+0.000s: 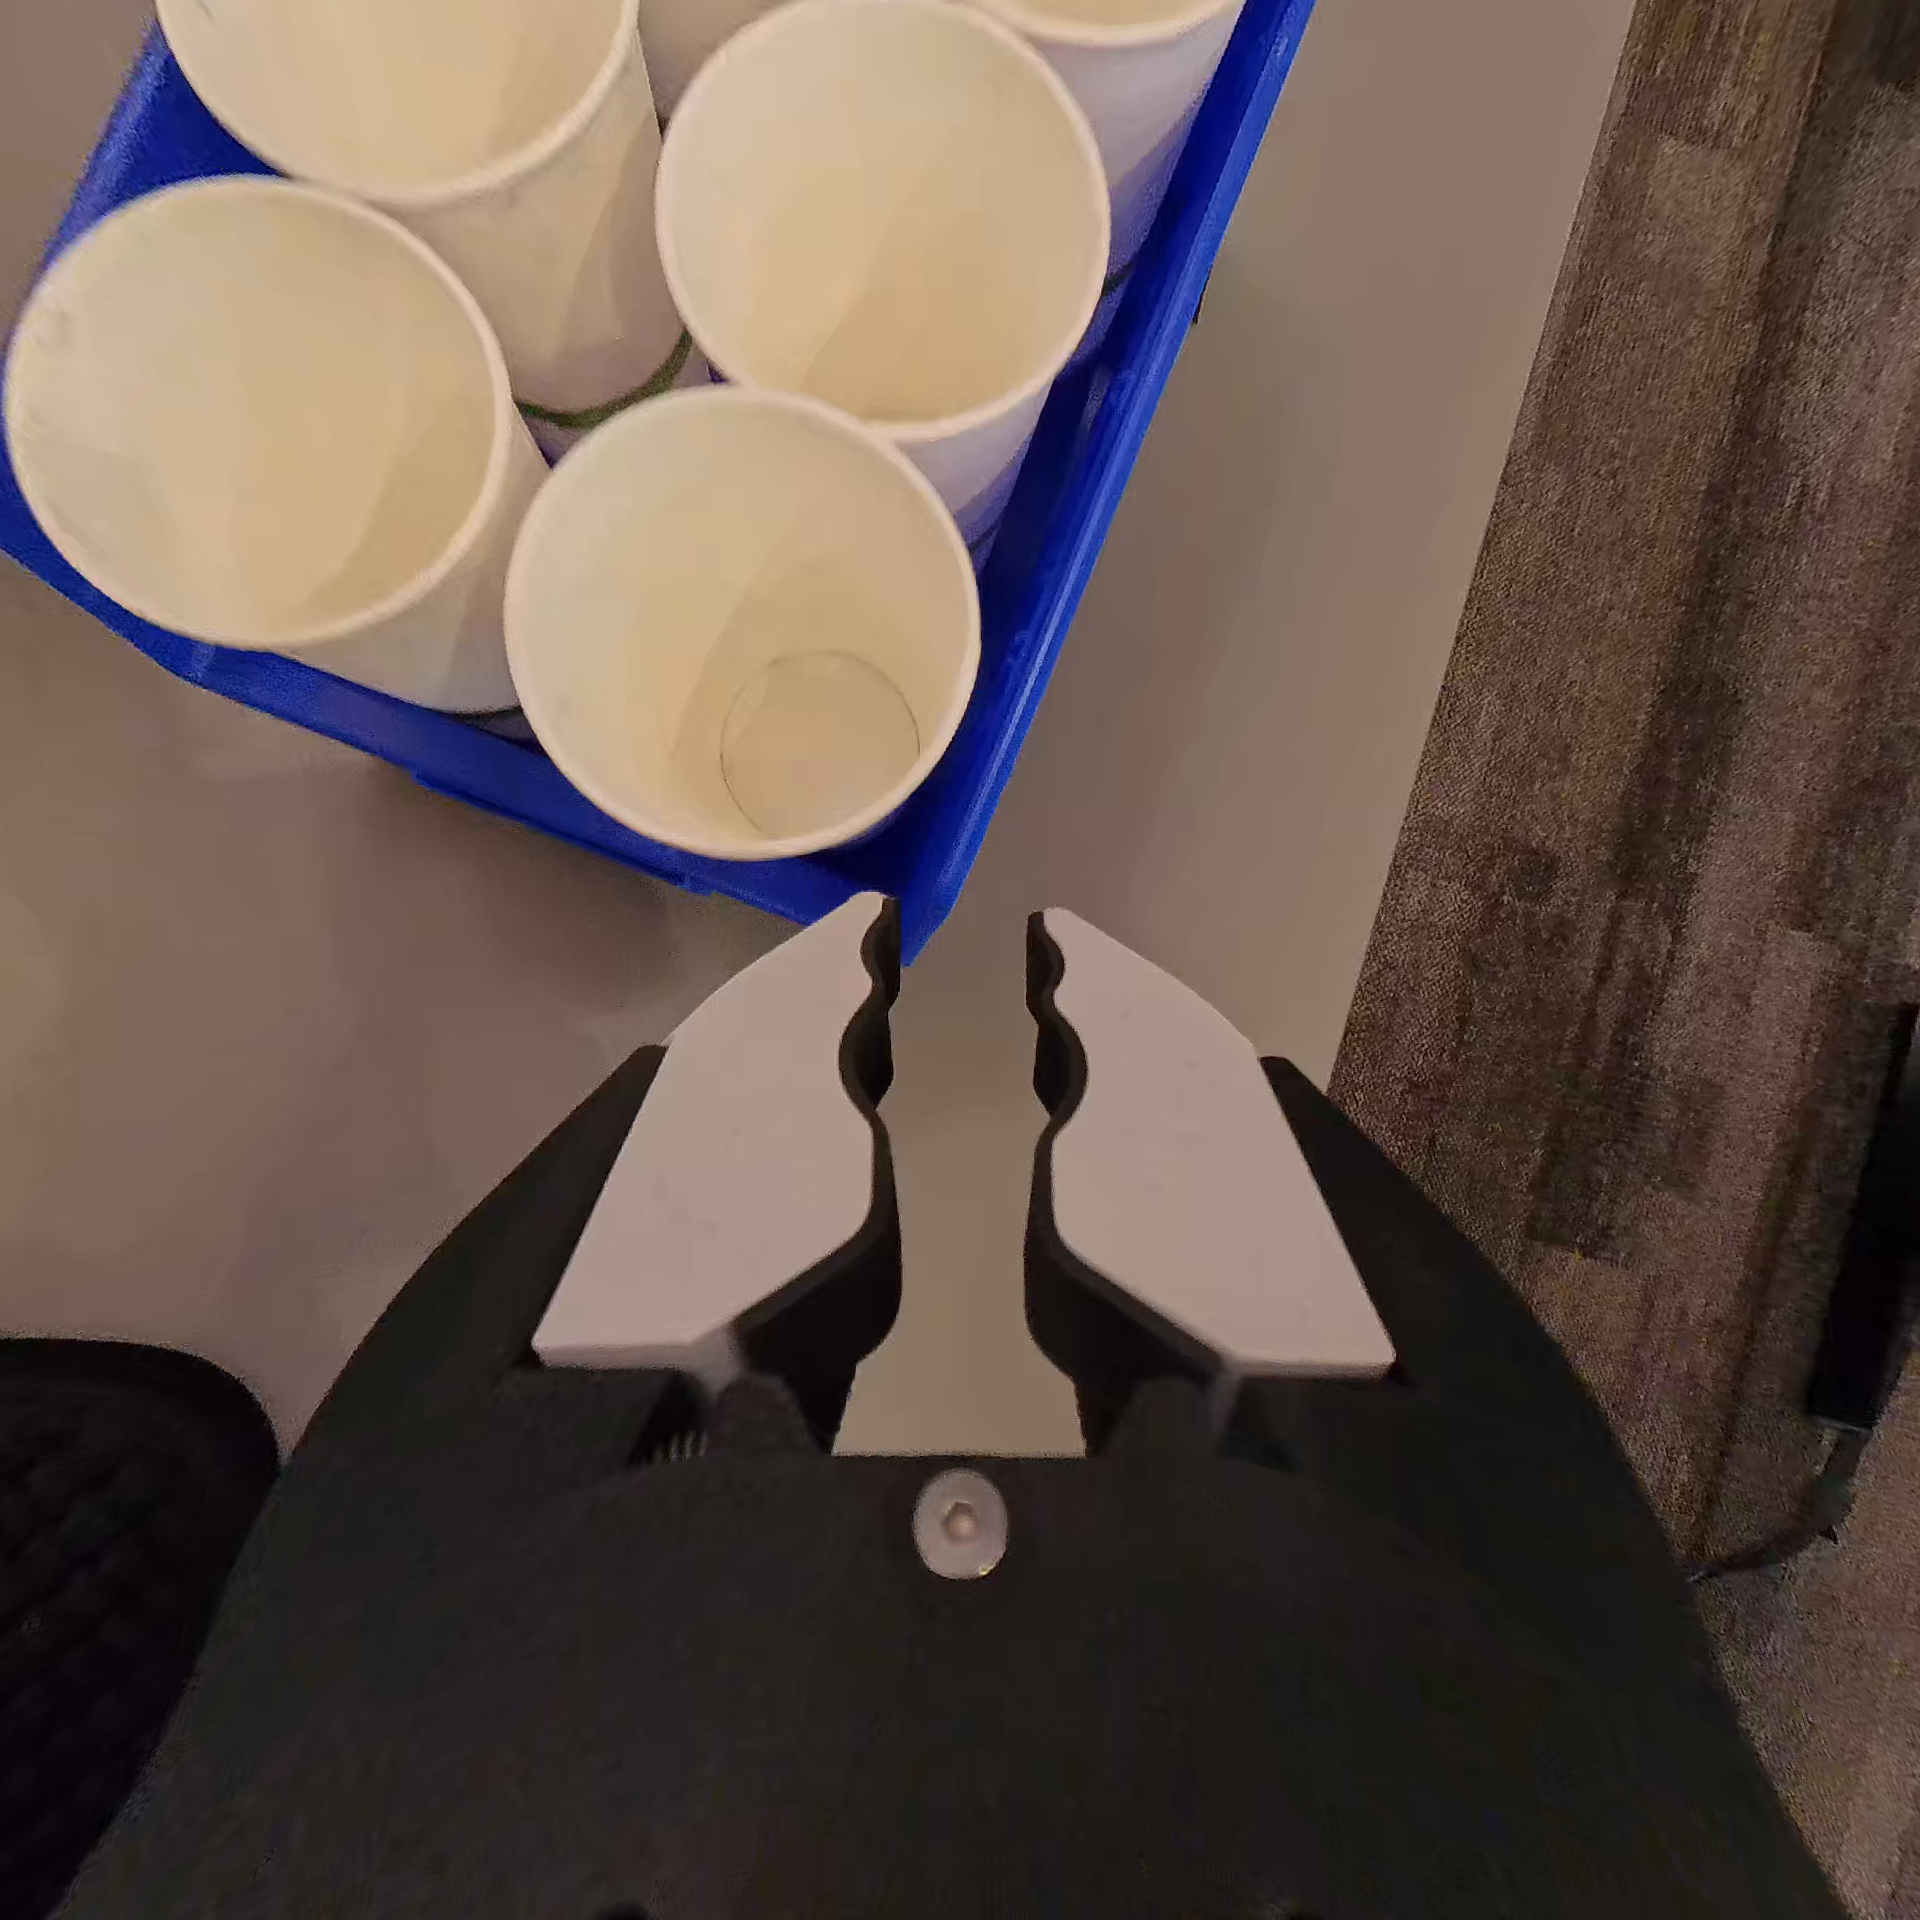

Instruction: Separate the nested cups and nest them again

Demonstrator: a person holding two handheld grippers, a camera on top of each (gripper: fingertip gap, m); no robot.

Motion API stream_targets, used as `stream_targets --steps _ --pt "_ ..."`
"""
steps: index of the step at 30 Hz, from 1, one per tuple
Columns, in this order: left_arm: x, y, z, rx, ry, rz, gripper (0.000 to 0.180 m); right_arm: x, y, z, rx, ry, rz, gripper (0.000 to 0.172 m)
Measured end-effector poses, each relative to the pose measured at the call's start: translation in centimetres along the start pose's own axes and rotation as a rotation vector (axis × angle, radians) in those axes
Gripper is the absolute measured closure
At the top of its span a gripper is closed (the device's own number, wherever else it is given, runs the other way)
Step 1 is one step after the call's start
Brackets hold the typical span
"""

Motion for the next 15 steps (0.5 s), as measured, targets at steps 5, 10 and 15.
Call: stream_targets --steps 5,10,15 --pt "-0.1 -0.1 -0.4 -0.006 -0.007 0.005 0.082 1.3 -2.7 0.1 0.031 -0.001 0.032 0.15" --pt "0.3 -0.1 -0.4 -0.011 -0.01 0.017 0.084 1.0 -4.3 0.1 0.035 -0.019 -0.022 0.157" --pt "0.5 -0.6 0.1 -0.019 -0.001 0.022 0.088 1.0 -4.9 0.3 0.012 -0.031 -0.061 0.167"
Point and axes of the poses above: each gripper's, where its closed fingertips meet, y back along the fingers, x out of its underside, z = x × y across the jaws, the point moved 2 cm from there along y, back along the fingers, and after that the axes turned 3 degrees about -y, right-handed, at the moved point
